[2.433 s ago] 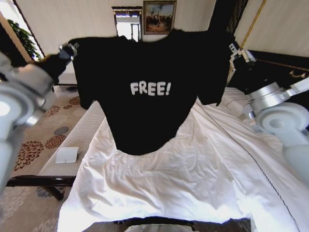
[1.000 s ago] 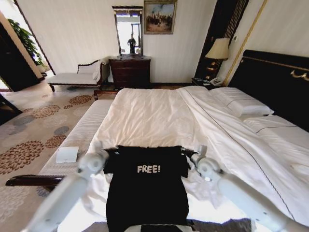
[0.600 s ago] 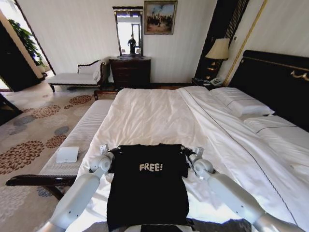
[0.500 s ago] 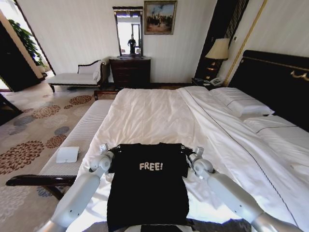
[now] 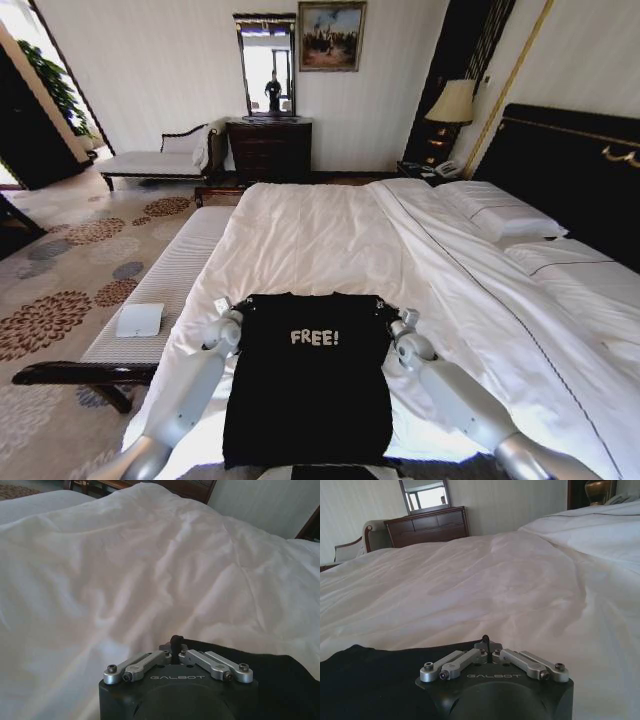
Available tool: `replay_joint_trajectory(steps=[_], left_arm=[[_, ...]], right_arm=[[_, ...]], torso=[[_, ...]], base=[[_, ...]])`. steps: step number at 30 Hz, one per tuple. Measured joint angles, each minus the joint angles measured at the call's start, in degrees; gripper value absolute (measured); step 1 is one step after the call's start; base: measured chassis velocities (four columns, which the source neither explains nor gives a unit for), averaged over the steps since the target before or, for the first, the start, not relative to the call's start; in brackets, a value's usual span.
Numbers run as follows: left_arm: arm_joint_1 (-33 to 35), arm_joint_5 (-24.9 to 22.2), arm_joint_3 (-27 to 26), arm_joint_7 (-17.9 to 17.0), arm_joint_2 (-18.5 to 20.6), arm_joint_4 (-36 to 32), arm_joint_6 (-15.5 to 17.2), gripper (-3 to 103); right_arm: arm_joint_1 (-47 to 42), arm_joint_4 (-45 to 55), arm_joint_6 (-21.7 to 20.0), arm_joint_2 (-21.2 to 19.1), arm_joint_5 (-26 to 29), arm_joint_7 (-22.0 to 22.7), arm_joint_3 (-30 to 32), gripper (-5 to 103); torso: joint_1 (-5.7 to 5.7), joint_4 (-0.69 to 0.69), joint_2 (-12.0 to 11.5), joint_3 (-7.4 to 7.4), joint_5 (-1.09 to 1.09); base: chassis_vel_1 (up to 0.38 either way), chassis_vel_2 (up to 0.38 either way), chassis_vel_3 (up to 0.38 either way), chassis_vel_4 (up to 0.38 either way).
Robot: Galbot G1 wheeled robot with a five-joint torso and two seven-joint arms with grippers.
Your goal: Fold the clothes on the bed.
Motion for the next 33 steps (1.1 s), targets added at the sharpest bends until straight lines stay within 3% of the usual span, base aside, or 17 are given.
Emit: replay_joint_trajectory(steps=[17,20,22,24,26,28,30,32,33], left_arm=[[2.5,1.5,1.3,-2.0,0.0,-2.9,1.8,-2],[3.8,-0.4,-0.3,-3.7,0.6,-5.6,3.1,13],[4.0,-0.8,-0.6,-4.0,0.7,-6.0,3.4,13],[5.9,-3.3,-3.0,-5.9,2.4,-9.9,5.6,29],[6.8,-4.4,-4.3,-6.9,3.1,-11.5,6.4,29],[8.1,-5.6,-6.5,-8.0,3.8,-13.7,7.2,34],[11.8,-7.3,-11.8,-9.1,5.0,-18.5,8.1,50],[13.5,-7.7,-13.9,-9.2,5.4,-20.5,8.1,50],[14.5,-7.9,-15.0,-9.1,5.6,-21.6,8.1,56]], right_arm=[[-0.8,-0.4,-0.4,1.4,-3.1,1.2,-1.2,-3],[-1.6,1.9,0.7,1.0,-3.7,1.2,0.8,13],[-1.9,2.4,1.0,0.9,-3.7,1.1,1.4,13],[-3.9,6.4,2.5,-0.4,-3.9,0.3,4.8,29],[-5.1,8.0,2.6,-1.0,-3.4,0.2,6.3,29],[-7.0,10.5,2.3,-1.7,-1.7,0.5,8.4,40],[-11.0,15.7,0.1,-2.9,3.9,2.5,11.7,50],[-12.6,18.0,-1.3,-3.3,7.1,3.7,12.6,50],[-13.4,19.3,-2.1,-3.4,9.0,4.4,13.0,56]], torso=[[-0.01,0.0,0.0,-0.01,-0.01],[0.0,-0.01,0.0,-0.01,-0.01],[0.0,-0.01,0.0,-0.01,-0.01],[0.0,0.0,0.0,-0.01,-0.02],[0.0,-0.01,0.0,-0.01,-0.02],[-0.01,-0.01,0.0,-0.01,-0.02],[-0.01,-0.01,0.0,-0.02,-0.01],[-0.01,-0.03,0.0,-0.01,-0.01],[-0.01,-0.03,0.0,-0.02,-0.01]], base=[[0.0,0.0,0.0,0.0],[0.0,0.0,0.0,0.0],[0.0,0.0,0.0,0.0],[0.0,0.0,0.0,0.0],[0.0,0.0,0.0,0.0],[0.0,0.0,0.0,0.0],[0.0,0.0,0.0,0.0],[0.0,0.0,0.0,0.0],[0.0,0.0,0.0,0.0]])
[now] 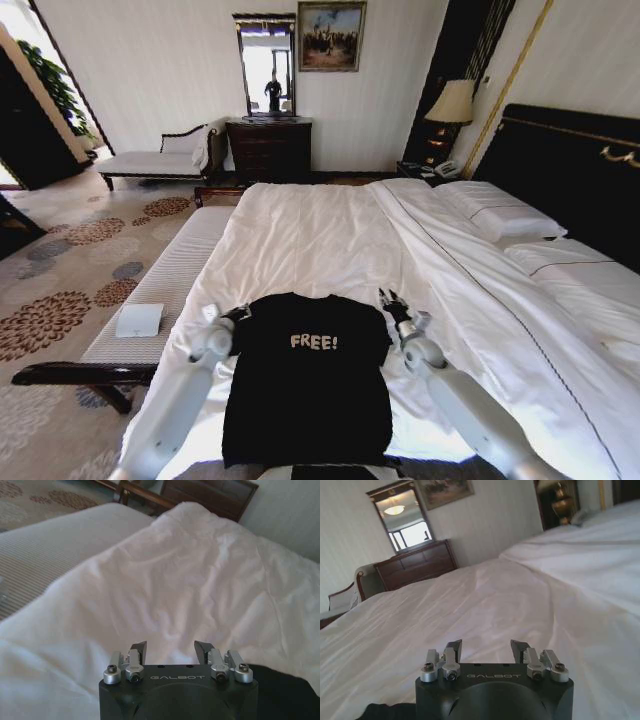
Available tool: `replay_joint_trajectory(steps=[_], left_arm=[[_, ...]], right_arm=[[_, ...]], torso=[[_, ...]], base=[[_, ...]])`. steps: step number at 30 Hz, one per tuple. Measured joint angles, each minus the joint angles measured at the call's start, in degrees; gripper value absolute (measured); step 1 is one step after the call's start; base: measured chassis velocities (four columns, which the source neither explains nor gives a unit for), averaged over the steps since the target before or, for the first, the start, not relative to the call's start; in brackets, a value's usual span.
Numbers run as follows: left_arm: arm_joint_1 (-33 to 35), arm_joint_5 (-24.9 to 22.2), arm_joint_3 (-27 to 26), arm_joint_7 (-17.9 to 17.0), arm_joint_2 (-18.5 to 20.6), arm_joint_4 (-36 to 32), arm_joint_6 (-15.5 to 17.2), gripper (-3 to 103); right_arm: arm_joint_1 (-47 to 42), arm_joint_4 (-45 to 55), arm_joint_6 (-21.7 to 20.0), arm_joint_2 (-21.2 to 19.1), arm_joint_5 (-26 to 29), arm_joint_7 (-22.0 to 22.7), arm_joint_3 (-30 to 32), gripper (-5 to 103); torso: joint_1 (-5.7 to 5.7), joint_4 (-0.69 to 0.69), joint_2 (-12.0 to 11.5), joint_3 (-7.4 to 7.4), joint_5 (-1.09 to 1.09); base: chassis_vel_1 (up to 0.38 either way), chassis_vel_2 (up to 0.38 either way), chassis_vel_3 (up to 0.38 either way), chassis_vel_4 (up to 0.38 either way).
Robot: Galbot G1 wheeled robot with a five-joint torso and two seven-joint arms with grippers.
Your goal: Fold the clothes on the bed.
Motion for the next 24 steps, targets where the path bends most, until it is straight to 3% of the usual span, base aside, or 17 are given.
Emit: replay_joint_trajectory(steps=[3,5,8,9,11,14,19,24], left_arm=[[9.1,-0.7,-7.8,2.9,0.6,-7.8,-1.6,72],[10.3,-0.9,-8.7,3.3,0.6,-8.8,-2.0,72],[17.3,-1.6,-13.1,5.0,-0.5,-15.1,-4.2,88],[18.4,-1.6,-13.6,5.1,-1.0,-16.4,-4.4,93],[19.7,-1.2,-14.1,5.2,-1.9,-18.3,-4.6,93],[21.8,-0.3,-15.1,4.8,-5.8,-23.2,-4.9,100],[23.0,2.7,-15.4,4.6,-9.4,-25.2,-5.6,100],[23.1,4.5,-14.9,4.7,-10.4,-24.1,-6.3,100]], right_arm=[[-3.7,5.1,-2.7,0.1,10.5,2.4,2.0,73],[-4.1,5.8,-2.9,0.3,11.9,2.7,2.2,73],[-6.1,8.4,-4.3,2.1,16.7,5.5,3.7,88],[-6.5,8.7,-4.5,2.7,17.0,6.4,4.0,94],[-7.0,9.1,-4.5,3.4,17.0,7.5,4.4,97],[-9.6,11.3,-4.5,5.9,16.8,12.5,5.6,100],[-13.4,14.3,-4.5,9.0,15.1,14.5,7.1,100],[-15.7,15.4,-4.1,11.8,12.0,15.3,8.1,100]], torso=[[-0.01,0.03,0.0,0.0,-0.01],[-0.01,0.03,0.0,0.0,0.0],[-0.02,0.04,0.0,0.0,-0.01],[-0.02,0.04,0.0,0.0,0.0],[-0.02,0.04,0.0,0.0,0.01],[-0.01,0.02,0.0,0.01,0.02],[-0.01,0.01,0.0,0.0,0.0],[0.0,0.02,0.0,0.01,0.0]], base=[[0.0,0.0,0.0,0.0],[0.0,0.0,0.0,0.0],[0.0,0.0,0.0,0.0],[0.0,0.0,0.0,0.0],[0.0,0.0,0.0,0.0],[0.0,0.0,0.0,0.0],[0.0,0.0,0.0,0.0],[0.0,0.0,0.0,0.0]])
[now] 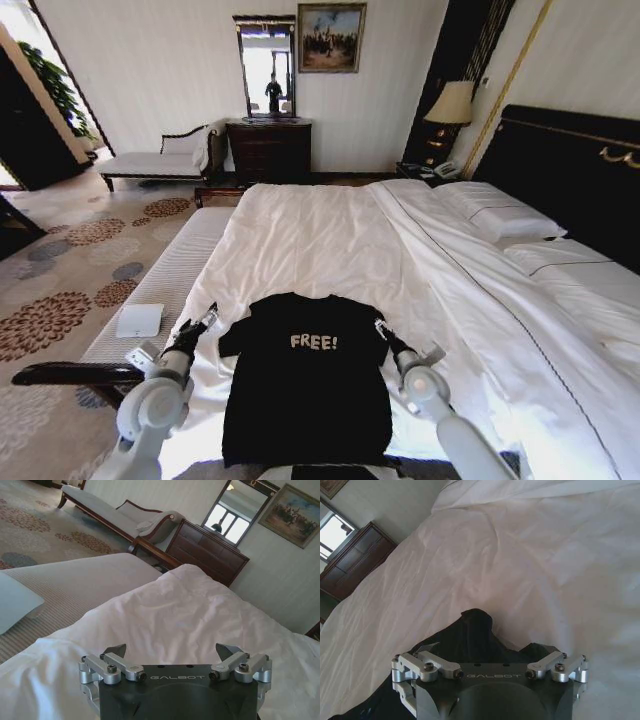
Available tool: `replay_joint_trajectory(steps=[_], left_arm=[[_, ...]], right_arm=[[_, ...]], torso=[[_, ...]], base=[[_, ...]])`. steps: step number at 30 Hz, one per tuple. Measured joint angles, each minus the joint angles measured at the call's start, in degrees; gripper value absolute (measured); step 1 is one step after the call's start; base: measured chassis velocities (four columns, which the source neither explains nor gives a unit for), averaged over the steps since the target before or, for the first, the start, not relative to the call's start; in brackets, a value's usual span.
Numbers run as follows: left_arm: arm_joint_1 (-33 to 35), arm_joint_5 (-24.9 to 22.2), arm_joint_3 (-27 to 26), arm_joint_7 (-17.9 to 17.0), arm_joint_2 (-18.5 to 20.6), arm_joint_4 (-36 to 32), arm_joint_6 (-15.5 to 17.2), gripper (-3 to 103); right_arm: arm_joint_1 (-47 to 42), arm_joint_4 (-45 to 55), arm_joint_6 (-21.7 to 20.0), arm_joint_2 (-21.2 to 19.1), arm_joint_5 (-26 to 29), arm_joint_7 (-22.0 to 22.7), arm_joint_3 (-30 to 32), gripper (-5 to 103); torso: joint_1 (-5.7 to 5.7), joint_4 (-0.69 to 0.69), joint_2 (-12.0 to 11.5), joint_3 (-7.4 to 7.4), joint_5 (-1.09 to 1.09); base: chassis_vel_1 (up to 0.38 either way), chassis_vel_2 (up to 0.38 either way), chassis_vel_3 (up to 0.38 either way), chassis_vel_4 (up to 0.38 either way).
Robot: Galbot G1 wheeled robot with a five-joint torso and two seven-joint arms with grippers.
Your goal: Fold the clothes on the bed.
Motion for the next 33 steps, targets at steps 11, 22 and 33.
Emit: replay_joint_trajectory(steps=[11,22,33], left_arm=[[-0.3,0.3,0.6,0.0,0.4,0.6,-0.1,100],[0.4,0.3,0.4,0.0,0.4,0.6,-0.3,100],[0.1,0.3,0.7,0.0,-0.2,1.4,-0.3,100]], right_arm=[[-3.5,2.3,0.1,0.8,-4.3,-0.1,1.6,99],[-2.5,-0.9,-0.2,-3.9,-8.9,-1.3,-1.3,80],[-1.4,-1.9,0.0,-7.4,-9.7,-1.6,-2.3,68]], torso=[[0.01,-0.01,0.0,0.0,0.0],[0.01,0.0,0.0,0.0,0.0],[0.01,0.0,0.0,0.0,0.01]], base=[[0.0,0.0,0.0,0.0],[0.0,0.0,0.0,0.0],[0.0,0.0,0.0,0.0]])
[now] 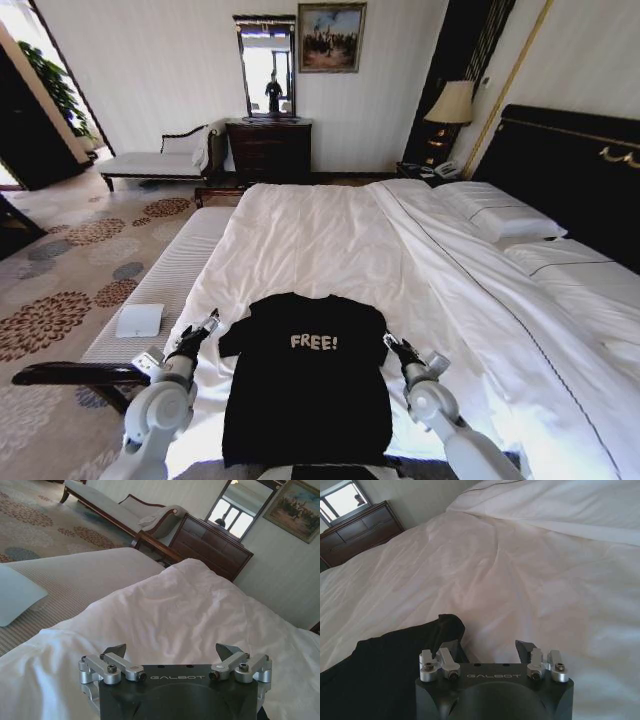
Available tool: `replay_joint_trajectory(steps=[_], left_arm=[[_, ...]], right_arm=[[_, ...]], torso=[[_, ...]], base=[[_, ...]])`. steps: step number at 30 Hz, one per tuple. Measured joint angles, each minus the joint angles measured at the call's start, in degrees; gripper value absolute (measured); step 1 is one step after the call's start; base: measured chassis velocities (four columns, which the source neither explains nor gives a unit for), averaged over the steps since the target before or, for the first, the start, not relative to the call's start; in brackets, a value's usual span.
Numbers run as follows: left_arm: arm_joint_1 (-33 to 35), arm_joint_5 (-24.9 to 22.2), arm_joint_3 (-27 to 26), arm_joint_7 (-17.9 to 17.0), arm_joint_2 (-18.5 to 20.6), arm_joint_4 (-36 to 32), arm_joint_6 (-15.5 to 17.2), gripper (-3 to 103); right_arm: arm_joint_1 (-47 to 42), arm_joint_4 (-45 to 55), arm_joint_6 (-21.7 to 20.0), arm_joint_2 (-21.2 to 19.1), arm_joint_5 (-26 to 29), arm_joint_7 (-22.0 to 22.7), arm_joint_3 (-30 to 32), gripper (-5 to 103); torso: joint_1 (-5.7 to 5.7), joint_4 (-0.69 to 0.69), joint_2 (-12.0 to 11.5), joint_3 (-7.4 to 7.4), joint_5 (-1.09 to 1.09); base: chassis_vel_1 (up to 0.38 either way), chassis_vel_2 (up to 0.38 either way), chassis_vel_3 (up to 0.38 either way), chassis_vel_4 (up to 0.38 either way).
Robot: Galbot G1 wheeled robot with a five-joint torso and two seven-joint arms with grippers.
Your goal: Fold the clothes on the bed.
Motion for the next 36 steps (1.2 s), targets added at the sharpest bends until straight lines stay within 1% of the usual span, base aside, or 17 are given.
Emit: replay_joint_trajectory(steps=[2,3,5,7,16,28,30,31,32,34,36], left_arm=[[0.0,0.0,0.0,0.0,0.0,0.0,0.0,100],[0.0,0.0,0.0,0.0,-0.1,0.1,0.0,100],[0.0,0.0,0.1,0.0,-0.2,0.2,0.0,100],[0.0,0.0,0.1,0.0,-0.3,0.2,0.0,100],[0.3,0.3,0.2,0.0,-0.7,-0.2,0.0,100],[1.1,1.0,0.0,-0.1,-1.5,-1.1,0.0,100],[1.2,1.3,0.1,-0.1,-1.7,-1.1,-0.1,100],[1.2,1.3,0.1,-0.1,-1.7,-1.1,-0.1,100],[1.2,1.5,0.2,-0.1,-1.9,-1.1,-0.1,100],[1.3,1.6,0.3,-0.1,-2.0,-1.2,-0.1,100],[1.3,1.7,0.4,-0.1,-2.1,-1.2,-0.1,100]], right_arm=[[-0.1,0.0,0.0,0.0,0.0,0.0,-0.1,68],[-0.3,0.0,0.0,0.0,0.0,0.0,-0.2,62],[-0.6,0.1,0.0,0.1,-0.1,-0.1,-0.2,57],[-0.7,0.1,0.0,0.1,-0.1,-0.1,-0.3,56],[-1.3,0.2,0.1,-0.3,-0.6,-0.3,-0.7,53],[-3.1,1.8,0.2,-1.2,-1.2,-0.7,-1.5,53],[-3.2,1.8,0.3,-1.3,-1.5,-0.8,-1.6,49],[-3.2,1.8,0.3,-1.3,-1.5,-0.8,-1.6,49],[-3.2,1.8,0.4,-1.3,-1.6,-0.9,-1.6,46],[-3.4,1.8,0.5,-1.4,-1.6,-0.9,-1.6,35],[-3.5,1.9,0.6,-1.5,-1.6,-0.9,-1.6,35]], torso=[[0.0,0.0,0.0,0.0,0.0],[0.0,0.0,0.0,0.0,0.0],[0.0,0.0,0.0,0.0,0.0],[0.0,0.0,0.0,0.0,0.0],[0.0,0.0,0.0,0.0,0.0],[0.0,0.0,0.0,0.0,-0.01],[0.0,0.0,0.0,0.0,0.0],[0.0,0.0,0.0,0.0,0.0],[0.0,0.0,0.0,0.0,0.0],[0.0,0.0,0.0,0.0,0.0],[0.0,0.0,0.0,0.0,-0.01]], base=[[0.0,0.0,0.0,0.0],[0.0,0.0,0.0,0.0],[0.0,0.0,0.0,0.0],[0.0,0.0,0.0,0.0],[0.0,0.0,0.0,0.0],[0.0,0.0,0.0,0.0],[0.0,0.0,0.0,0.0],[0.0,0.0,0.0,0.0],[0.0,0.0,0.0,0.0],[0.0,0.0,0.0,0.0],[0.0,0.0,0.0,0.0]])
